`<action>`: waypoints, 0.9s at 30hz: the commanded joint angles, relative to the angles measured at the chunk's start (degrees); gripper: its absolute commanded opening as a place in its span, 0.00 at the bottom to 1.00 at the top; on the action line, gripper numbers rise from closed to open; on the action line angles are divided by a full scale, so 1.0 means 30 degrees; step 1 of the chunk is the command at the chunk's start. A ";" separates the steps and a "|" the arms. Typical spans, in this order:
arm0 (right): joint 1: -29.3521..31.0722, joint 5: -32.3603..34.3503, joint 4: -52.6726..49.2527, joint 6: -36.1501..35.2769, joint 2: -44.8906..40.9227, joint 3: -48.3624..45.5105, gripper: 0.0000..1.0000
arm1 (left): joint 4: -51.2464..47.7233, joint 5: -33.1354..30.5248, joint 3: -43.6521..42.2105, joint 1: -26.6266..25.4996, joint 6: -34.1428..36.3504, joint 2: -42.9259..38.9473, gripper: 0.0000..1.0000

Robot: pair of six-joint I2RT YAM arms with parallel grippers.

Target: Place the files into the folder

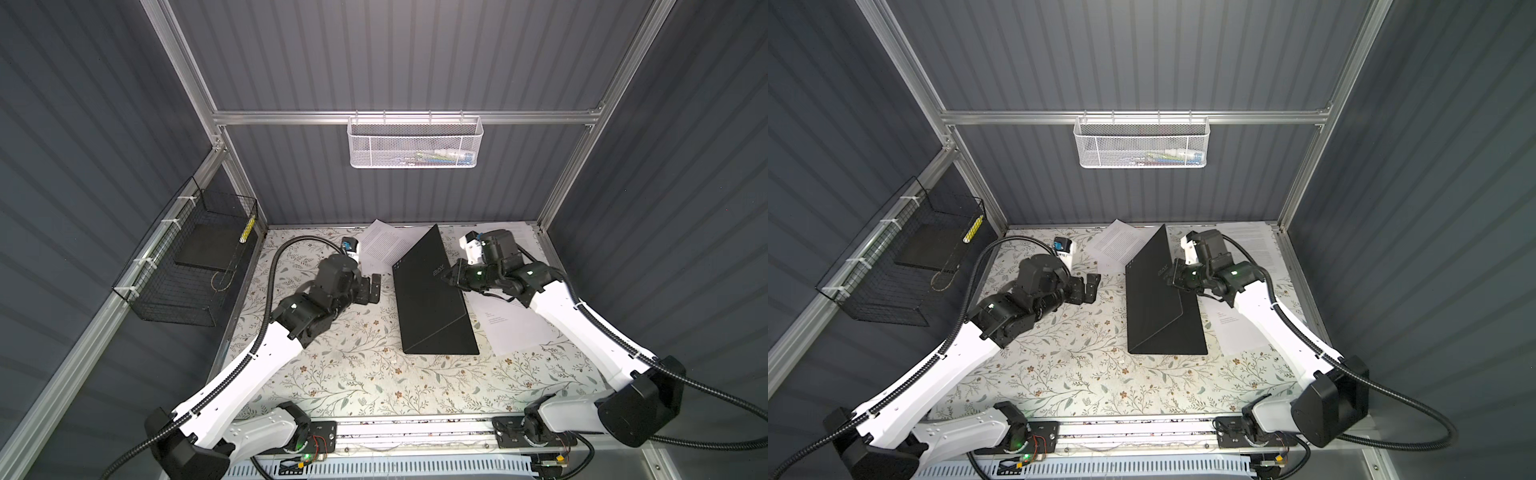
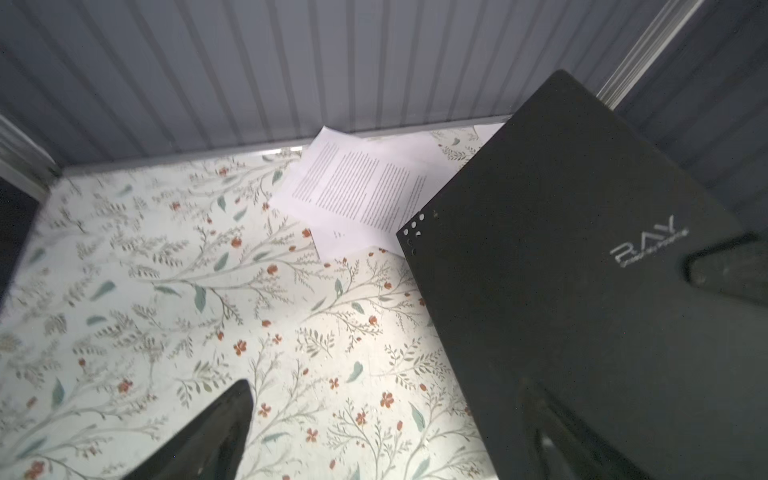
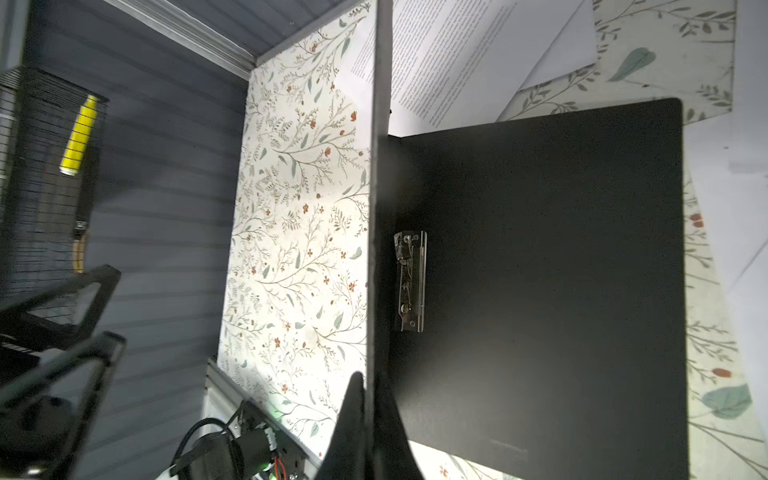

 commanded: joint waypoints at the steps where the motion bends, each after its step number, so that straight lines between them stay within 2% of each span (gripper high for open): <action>1: 0.1266 0.3893 -0.0919 -0.0264 0.0488 0.1519 0.00 | -0.3966 0.7947 0.1199 0.2919 -0.2798 0.1146 1.00; 3: 0.1926 0.4934 -0.1405 -0.0264 0.0917 0.2009 0.00 | -0.4316 1.1370 0.1080 0.4801 -0.3313 0.1780 1.00; 5: 0.2619 0.5936 -0.1865 -0.0297 0.1407 0.2413 0.00 | -0.3650 1.3162 0.0450 0.5924 -0.3714 0.1852 1.00; 11: 0.4052 0.8258 -0.3583 -0.0223 0.2749 0.3766 0.00 | -0.3723 1.3190 0.0481 0.6402 -0.3266 0.2132 1.00; 15: 0.4332 0.7042 -0.2907 0.0010 0.3293 0.3717 0.00 | -0.4179 1.2850 0.1053 0.6549 -0.2777 0.2352 1.00; 16: 0.4375 0.6475 -0.2376 0.0081 0.3293 0.3524 0.04 | -0.4354 1.2727 0.1288 0.6579 -0.2653 0.2437 1.00; 19: 0.4394 0.5166 -0.1329 0.0294 0.3297 0.3278 0.25 | -0.4728 1.2398 0.1795 0.6615 -0.2398 0.2643 1.00; 23: 0.4419 0.3763 -0.0352 0.0267 0.3109 0.3307 0.43 | -0.4984 1.2195 0.2357 0.6664 -0.2408 0.2746 1.00; 27: 0.4657 0.1935 -0.0159 0.0018 0.3934 0.4454 0.53 | -0.4758 1.2462 0.3432 0.6723 -0.2765 0.2917 1.00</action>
